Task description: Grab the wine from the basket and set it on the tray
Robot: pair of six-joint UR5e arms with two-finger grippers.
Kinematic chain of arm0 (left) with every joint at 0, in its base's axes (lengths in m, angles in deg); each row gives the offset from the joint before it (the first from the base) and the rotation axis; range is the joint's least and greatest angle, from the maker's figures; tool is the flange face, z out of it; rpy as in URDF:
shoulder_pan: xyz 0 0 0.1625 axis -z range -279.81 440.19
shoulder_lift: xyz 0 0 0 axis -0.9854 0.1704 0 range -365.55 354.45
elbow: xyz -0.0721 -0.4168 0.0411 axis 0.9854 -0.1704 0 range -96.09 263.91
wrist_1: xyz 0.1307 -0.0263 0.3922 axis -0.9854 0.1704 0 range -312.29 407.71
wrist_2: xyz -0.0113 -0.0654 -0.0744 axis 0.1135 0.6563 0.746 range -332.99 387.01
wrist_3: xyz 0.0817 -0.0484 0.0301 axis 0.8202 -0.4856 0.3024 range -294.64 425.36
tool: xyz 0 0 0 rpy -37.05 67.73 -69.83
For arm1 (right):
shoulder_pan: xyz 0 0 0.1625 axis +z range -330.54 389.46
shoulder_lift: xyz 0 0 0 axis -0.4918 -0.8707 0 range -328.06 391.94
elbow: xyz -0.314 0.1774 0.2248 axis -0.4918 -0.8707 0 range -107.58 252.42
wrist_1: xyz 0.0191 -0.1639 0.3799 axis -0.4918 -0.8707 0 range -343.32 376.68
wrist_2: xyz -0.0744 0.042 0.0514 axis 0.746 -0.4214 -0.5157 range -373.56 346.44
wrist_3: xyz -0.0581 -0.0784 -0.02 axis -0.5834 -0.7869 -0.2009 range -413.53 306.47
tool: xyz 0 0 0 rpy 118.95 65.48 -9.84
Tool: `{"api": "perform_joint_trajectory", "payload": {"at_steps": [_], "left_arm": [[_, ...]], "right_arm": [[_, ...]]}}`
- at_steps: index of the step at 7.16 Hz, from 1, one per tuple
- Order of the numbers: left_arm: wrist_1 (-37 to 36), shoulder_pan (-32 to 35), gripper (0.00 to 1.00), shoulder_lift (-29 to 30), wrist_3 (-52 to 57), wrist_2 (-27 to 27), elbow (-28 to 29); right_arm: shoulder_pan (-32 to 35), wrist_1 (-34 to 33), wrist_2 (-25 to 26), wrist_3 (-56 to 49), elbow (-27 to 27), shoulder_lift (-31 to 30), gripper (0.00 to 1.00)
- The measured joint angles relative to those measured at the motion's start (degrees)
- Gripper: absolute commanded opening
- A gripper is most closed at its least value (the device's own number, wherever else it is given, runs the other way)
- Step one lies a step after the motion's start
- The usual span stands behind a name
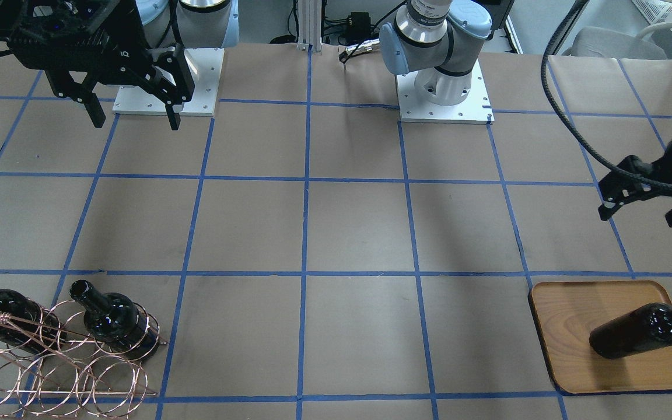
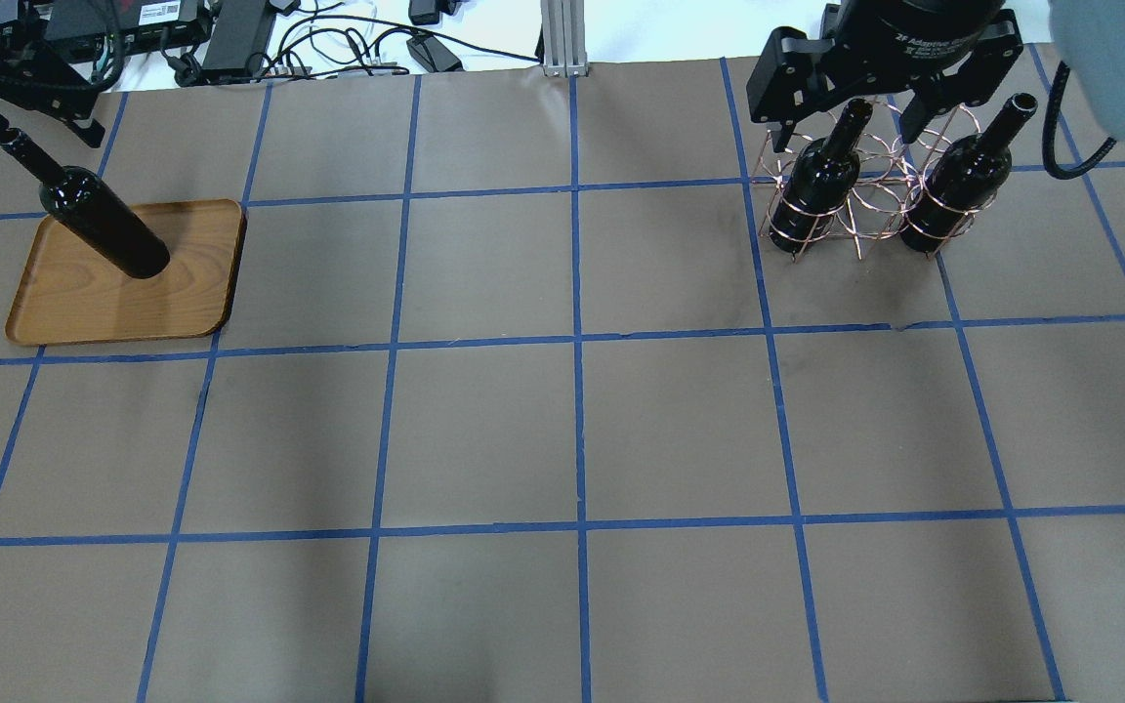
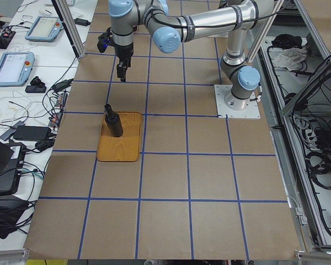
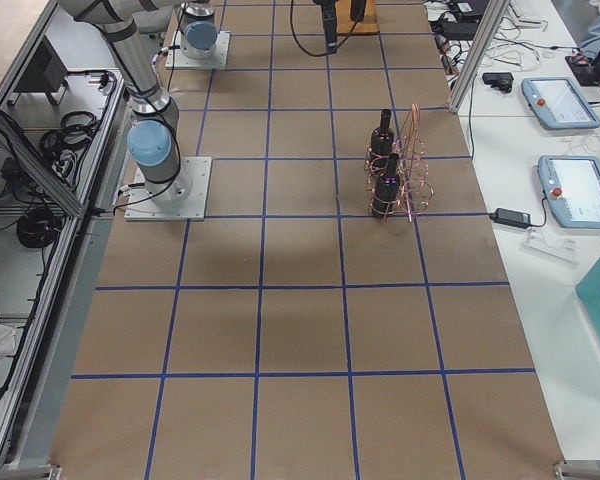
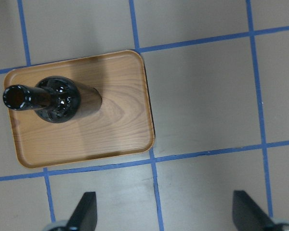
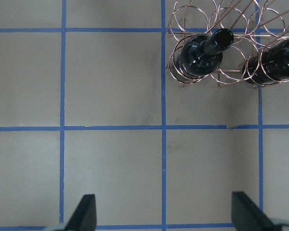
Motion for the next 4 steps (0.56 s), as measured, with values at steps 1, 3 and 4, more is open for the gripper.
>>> {"api": "perform_joint_trajectory", "payload": {"at_steps": [1,3,4], "left_arm": [[0.1,2.8,1.0,-2.0,-4.7,-0.1,-1.5],[0.4,9.9,1.0,-5.2,-11.5,-0.4,-2.8],[0.5,13.0,1.0,-6.6,-14.7,-0.3,-3.8]], "right_arm": [[0.0,0.0,0.0,0.0,0.0,0.0,1.0],[0.0,0.0,0.0,-0.1,0.0,0.0,1.0],[0.0,0.0,0.0,-0.1,0.0,0.0,1.0]]}}
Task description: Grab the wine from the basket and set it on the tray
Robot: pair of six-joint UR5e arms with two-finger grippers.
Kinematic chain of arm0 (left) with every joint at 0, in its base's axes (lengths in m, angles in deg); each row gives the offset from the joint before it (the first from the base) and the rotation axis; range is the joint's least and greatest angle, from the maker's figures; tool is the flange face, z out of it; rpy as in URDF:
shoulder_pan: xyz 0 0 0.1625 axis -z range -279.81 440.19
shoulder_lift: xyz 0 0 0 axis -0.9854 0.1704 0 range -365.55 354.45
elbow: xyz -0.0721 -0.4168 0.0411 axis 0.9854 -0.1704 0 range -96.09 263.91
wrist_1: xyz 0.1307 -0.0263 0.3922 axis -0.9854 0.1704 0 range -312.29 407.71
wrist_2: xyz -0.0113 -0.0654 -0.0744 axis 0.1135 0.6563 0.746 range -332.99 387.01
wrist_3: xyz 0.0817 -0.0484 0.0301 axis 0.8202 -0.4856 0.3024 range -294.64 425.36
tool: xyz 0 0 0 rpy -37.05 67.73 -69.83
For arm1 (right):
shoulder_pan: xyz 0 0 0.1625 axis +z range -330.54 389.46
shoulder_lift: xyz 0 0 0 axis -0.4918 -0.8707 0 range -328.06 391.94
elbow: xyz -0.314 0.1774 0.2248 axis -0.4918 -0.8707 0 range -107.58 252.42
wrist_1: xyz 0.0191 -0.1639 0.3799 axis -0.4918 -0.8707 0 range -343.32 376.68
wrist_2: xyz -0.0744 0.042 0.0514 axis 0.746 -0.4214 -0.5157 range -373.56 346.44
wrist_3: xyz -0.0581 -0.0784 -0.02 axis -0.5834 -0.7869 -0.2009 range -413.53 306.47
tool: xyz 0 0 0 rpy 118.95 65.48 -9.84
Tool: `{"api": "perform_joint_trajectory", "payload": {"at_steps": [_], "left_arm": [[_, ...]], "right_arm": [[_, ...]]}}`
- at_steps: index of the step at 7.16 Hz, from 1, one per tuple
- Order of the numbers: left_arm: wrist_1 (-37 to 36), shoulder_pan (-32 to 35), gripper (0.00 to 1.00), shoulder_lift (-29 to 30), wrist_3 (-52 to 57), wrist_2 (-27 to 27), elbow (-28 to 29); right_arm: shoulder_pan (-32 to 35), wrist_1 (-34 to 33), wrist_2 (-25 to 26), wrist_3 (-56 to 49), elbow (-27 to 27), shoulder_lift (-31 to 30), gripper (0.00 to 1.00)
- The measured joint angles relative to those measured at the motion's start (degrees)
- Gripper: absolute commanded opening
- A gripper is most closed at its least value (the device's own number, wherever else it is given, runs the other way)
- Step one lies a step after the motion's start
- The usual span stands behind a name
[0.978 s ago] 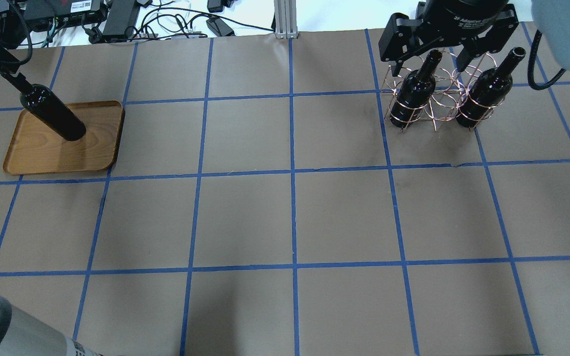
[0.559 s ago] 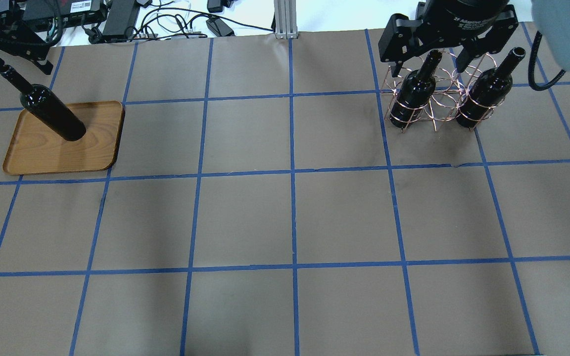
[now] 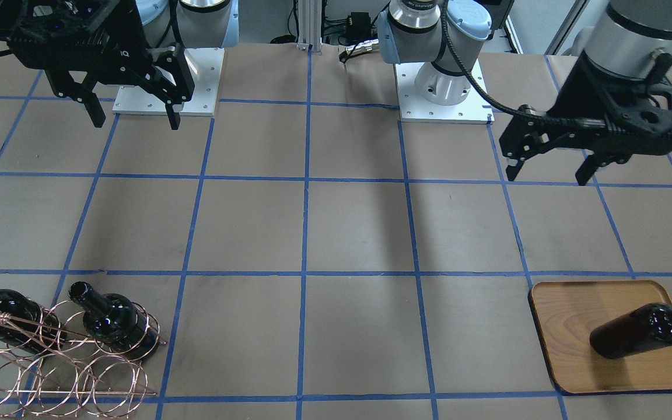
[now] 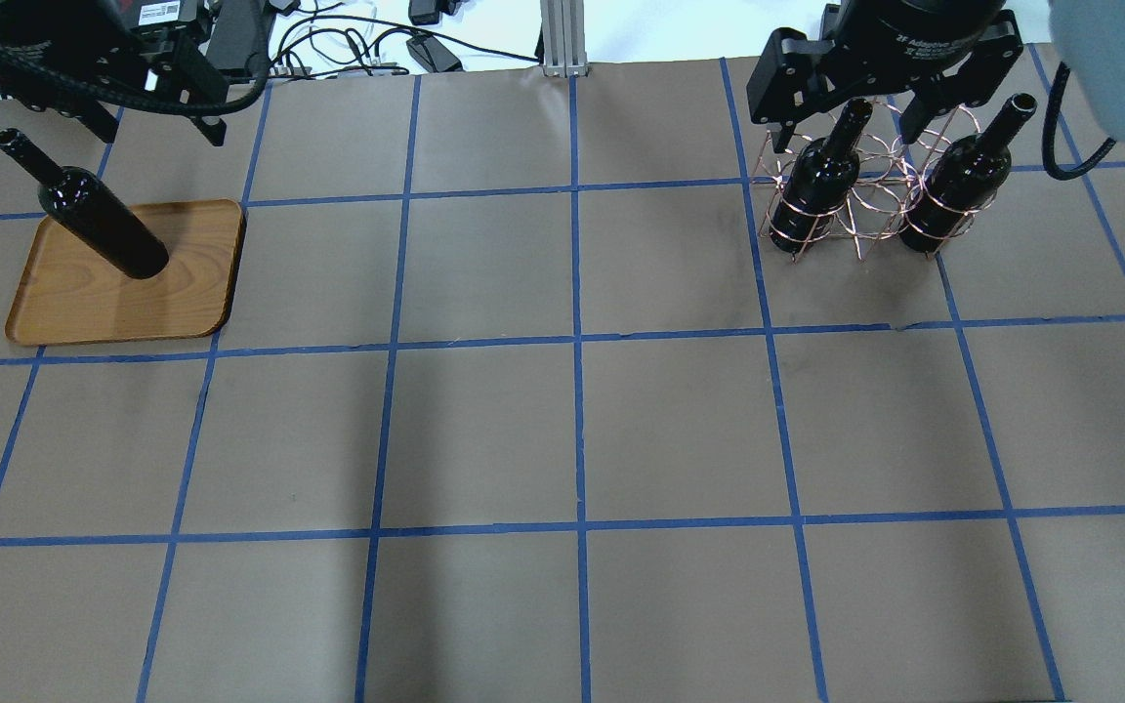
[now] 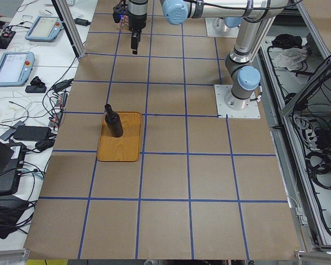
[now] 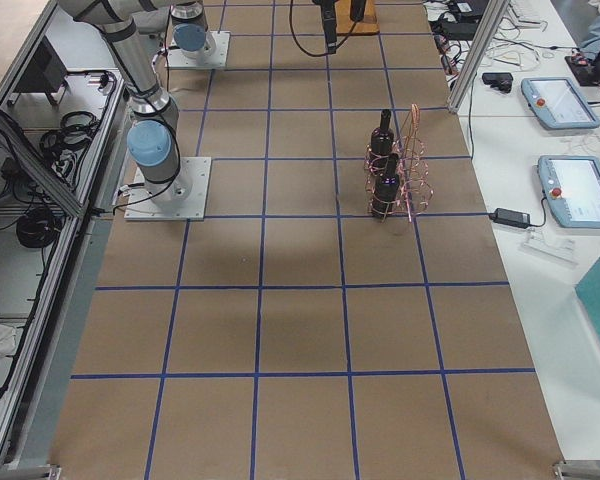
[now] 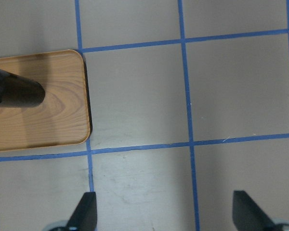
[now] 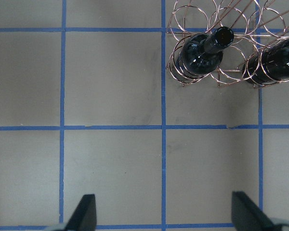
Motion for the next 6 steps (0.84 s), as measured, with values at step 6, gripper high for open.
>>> {"api": "perform_joint_trajectory", "payload": {"at_steps": [6], "left_arm": [[0.7,4.8,1.0,-5.8,-6.1,0.2,-6.4]], "right_arm": [[0.0,0.0,0.0,-0.2,0.1,0.0,1.0]]}}
